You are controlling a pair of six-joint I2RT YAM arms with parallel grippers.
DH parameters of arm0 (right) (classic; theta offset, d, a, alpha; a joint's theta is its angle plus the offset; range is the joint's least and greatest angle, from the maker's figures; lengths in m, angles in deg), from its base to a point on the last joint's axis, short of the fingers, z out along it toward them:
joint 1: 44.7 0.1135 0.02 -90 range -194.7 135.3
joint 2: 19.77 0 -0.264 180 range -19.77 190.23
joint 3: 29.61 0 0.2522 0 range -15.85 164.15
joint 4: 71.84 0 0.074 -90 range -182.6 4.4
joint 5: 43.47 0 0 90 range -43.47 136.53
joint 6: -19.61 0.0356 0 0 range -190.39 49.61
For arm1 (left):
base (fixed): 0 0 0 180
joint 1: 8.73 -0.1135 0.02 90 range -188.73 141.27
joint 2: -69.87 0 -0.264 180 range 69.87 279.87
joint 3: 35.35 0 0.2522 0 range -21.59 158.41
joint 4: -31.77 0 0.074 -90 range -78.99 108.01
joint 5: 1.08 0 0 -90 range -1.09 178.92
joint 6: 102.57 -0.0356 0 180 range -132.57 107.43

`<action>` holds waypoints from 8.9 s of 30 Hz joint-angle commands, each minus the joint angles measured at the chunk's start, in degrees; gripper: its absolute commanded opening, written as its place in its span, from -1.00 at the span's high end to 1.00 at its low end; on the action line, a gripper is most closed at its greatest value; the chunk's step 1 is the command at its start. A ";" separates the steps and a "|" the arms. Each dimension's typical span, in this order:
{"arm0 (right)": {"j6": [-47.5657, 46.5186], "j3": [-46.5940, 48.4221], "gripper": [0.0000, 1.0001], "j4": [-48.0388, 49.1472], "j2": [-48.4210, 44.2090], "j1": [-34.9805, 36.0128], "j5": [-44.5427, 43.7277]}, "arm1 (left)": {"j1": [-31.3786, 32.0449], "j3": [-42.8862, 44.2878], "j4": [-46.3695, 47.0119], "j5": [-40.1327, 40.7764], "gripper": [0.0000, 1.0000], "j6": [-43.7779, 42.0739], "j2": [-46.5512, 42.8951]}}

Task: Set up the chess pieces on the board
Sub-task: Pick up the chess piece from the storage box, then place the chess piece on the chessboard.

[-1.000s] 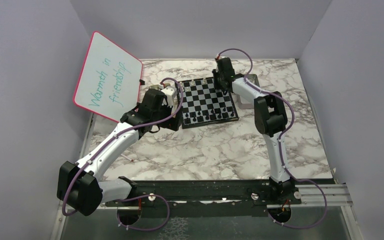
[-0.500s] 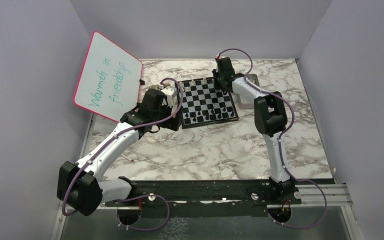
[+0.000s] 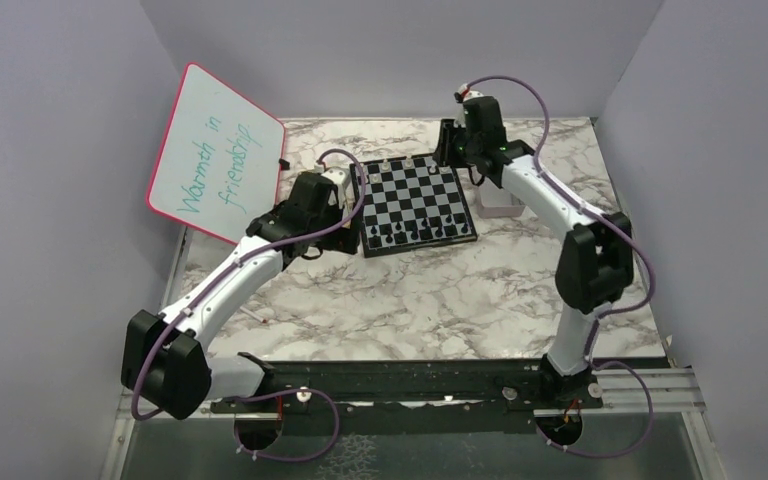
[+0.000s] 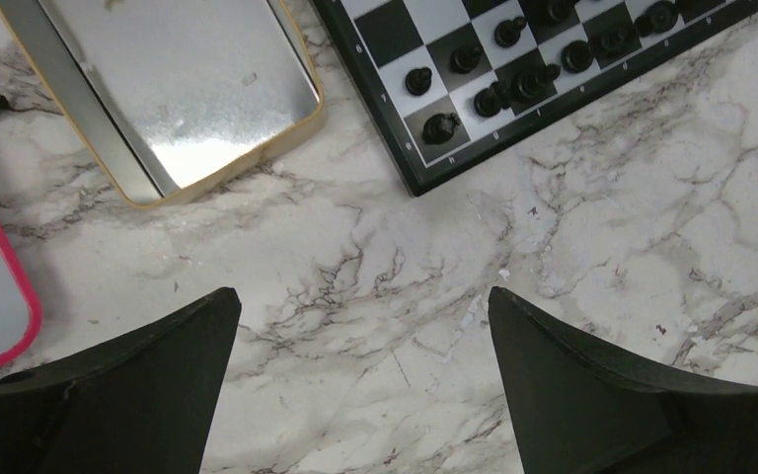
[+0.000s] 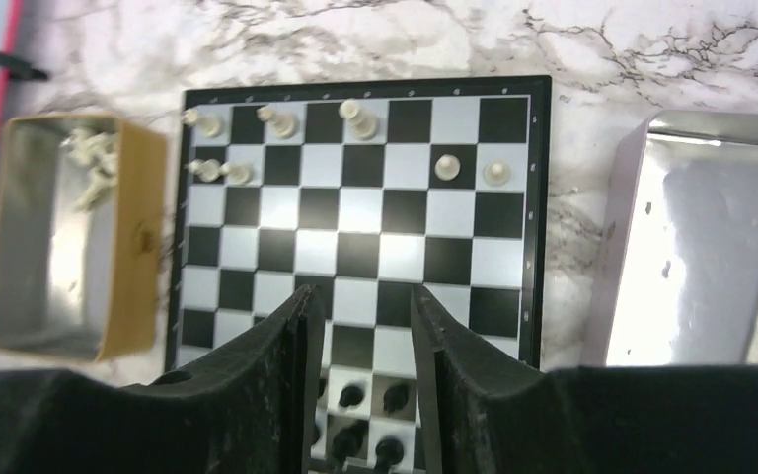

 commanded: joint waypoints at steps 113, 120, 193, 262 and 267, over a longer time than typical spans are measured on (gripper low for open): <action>4.39 -45.82 -0.05 50.35 -31.92 12.83 11.84 | -15.66 0.47 43.67 -45.19 0.80 54.11 11.33; 0.07 -45.30 -0.11 60.33 -27.07 17.98 7.06 | -15.57 -0.59 47.90 -46.18 0.78 63.17 11.34; 0.55 -45.05 -0.23 70.53 -19.86 23.11 4.58 | -15.48 -9.03 54.48 -41.21 0.73 69.31 8.26; -11.53 7.88 0.89 -22.38 2.74 7.29 1.98 | -12.29 -15.06 27.14 -32.98 0.03 -6.88 -15.31; -11.15 16.08 0.87 -25.87 10.82 7.27 2.48 | -11.72 -18.13 27.32 -32.24 0.03 -8.63 -16.80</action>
